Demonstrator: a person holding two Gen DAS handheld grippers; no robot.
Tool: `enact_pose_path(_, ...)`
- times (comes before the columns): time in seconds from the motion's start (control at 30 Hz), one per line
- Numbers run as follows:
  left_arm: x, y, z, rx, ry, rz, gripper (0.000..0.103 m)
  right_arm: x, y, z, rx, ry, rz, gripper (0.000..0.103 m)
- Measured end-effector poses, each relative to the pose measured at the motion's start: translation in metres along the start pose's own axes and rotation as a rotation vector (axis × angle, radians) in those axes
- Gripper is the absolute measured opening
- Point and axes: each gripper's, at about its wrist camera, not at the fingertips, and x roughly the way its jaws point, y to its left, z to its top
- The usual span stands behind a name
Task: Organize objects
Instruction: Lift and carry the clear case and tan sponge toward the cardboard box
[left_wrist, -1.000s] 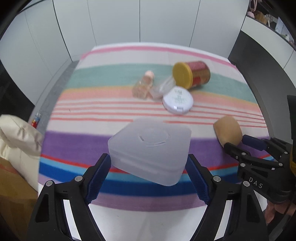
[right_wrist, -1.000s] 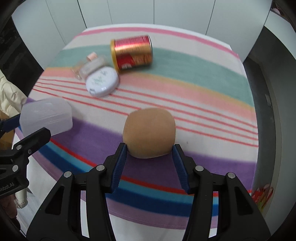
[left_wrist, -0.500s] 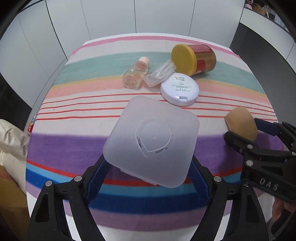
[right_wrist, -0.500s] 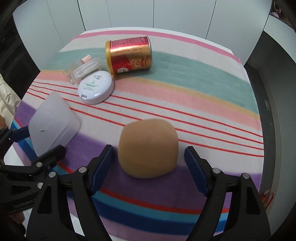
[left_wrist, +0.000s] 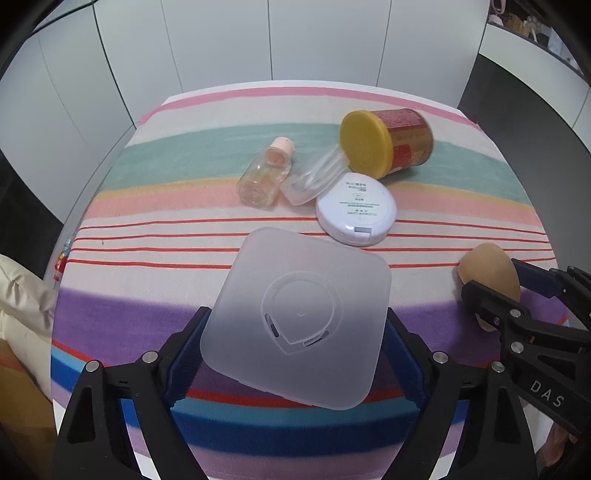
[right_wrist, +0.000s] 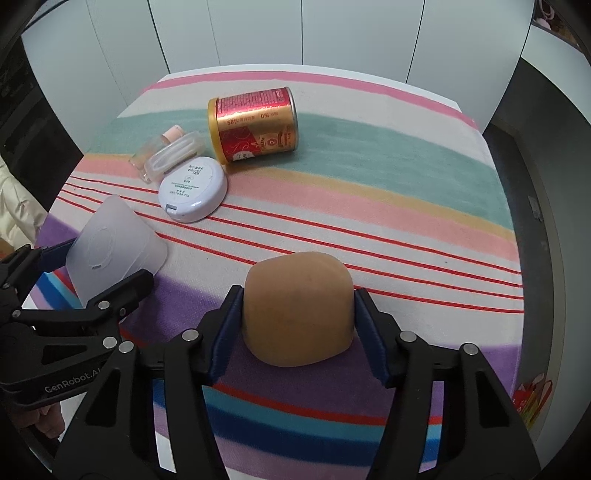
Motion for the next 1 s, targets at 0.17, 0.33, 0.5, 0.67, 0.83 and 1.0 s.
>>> enact_pose_path(0.17, -0.019, -0.001, -0.002, 0.012, -0.019, 0.022, 0.088, -0.015, -0.001, 0.000, 0.017, -0.003, -0.002, 0.061)
enact_pose_path(0.33, -0.048, 0.005, -0.001, -0.027, -0.039, 0.021, 0.088, -0.039, -0.001, 0.004, 0.020, -0.020, 0.004, 0.061)
enact_pose_path(0.5, -0.088, 0.012, 0.001, -0.074, -0.066, 0.014, 0.088, -0.073, -0.005, 0.003, 0.016, -0.037, 0.016, 0.061)
enact_pose_path(0.67, -0.134, 0.016, -0.002, -0.107, -0.104, 0.014, 0.088, -0.115, -0.002, -0.002, 0.015, -0.060, 0.039, 0.061)
enact_pose_path(0.83, -0.177, 0.020, -0.015, -0.154, -0.141, 0.012, 0.088, -0.158, 0.005, -0.010, -0.004, -0.048, 0.055, 0.061)
enact_pose_path(1.0, -0.228, 0.032, -0.034, -0.225, -0.195, 0.009, 0.088, -0.203, 0.013, -0.020, -0.045, -0.075, 0.088, 0.061)
